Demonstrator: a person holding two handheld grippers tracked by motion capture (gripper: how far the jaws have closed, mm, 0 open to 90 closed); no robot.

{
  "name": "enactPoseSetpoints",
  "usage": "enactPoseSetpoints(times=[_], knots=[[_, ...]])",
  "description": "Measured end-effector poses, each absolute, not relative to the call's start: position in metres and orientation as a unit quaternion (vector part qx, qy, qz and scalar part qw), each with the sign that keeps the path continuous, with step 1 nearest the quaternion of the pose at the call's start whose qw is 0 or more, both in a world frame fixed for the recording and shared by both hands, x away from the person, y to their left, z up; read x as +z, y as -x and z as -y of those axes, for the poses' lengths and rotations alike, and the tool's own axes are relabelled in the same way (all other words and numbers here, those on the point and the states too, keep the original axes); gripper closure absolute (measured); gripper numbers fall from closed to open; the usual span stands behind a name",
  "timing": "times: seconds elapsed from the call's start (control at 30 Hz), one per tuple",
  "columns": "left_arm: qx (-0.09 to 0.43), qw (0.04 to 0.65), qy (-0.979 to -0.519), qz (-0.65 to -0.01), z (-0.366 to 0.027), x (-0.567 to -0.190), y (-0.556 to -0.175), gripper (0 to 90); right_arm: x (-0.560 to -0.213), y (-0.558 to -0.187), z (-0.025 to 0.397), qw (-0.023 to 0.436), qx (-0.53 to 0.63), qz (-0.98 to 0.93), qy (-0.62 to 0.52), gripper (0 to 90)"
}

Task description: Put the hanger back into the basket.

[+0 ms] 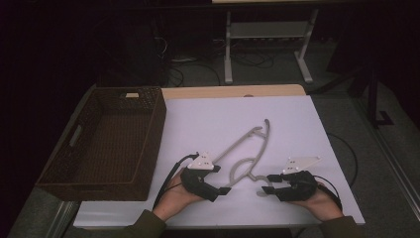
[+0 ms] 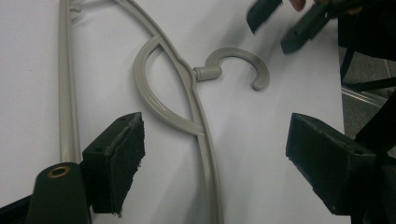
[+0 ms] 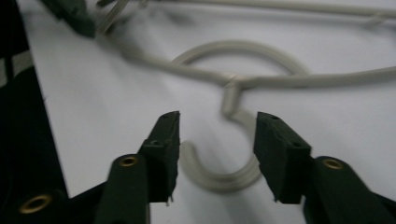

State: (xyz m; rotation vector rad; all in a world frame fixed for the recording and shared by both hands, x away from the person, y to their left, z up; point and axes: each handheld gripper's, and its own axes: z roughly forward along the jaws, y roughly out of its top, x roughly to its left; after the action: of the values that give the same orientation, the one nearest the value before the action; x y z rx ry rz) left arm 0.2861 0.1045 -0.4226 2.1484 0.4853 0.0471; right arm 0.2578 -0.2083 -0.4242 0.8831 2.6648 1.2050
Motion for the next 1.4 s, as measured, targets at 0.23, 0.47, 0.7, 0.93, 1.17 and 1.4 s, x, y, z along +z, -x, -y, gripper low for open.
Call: enactPoseSetpoints(times=[0.23,0.47,0.7,0.93,1.17,1.4], knots=[[0.019,0.453,-0.869,-0.198,-0.107,-0.423,-0.287,18.0,-0.438,-0.261,0.197,0.02,0.366,-0.894,-0.258,67.1],[0.018,0.452,-0.87,-0.198,-0.107,-0.423,-0.287,17.7,-0.441,-0.262,0.193,0.02,0.357,-0.901,-0.244,72.6],[0.019,0.452,-0.869,-0.2,-0.109,-0.424,-0.288,17.7,-0.444,-0.26,0.185,0.033,0.347,-0.907,-0.238,78.0],[0.017,0.447,-0.872,-0.198,-0.108,-0.426,-0.287,17.5,-0.444,-0.263,0.185,0.022,0.351,-0.904,-0.243,79.3],[0.016,0.446,-0.873,-0.197,-0.108,-0.426,-0.287,17.4,-0.439,-0.267,0.184,0.009,0.375,-0.896,-0.238,79.3],[0.023,0.422,-0.886,-0.193,-0.102,-0.43,-0.289,18.7,-0.432,-0.266,0.182,0.009,0.385,-0.892,-0.238,79.3]])
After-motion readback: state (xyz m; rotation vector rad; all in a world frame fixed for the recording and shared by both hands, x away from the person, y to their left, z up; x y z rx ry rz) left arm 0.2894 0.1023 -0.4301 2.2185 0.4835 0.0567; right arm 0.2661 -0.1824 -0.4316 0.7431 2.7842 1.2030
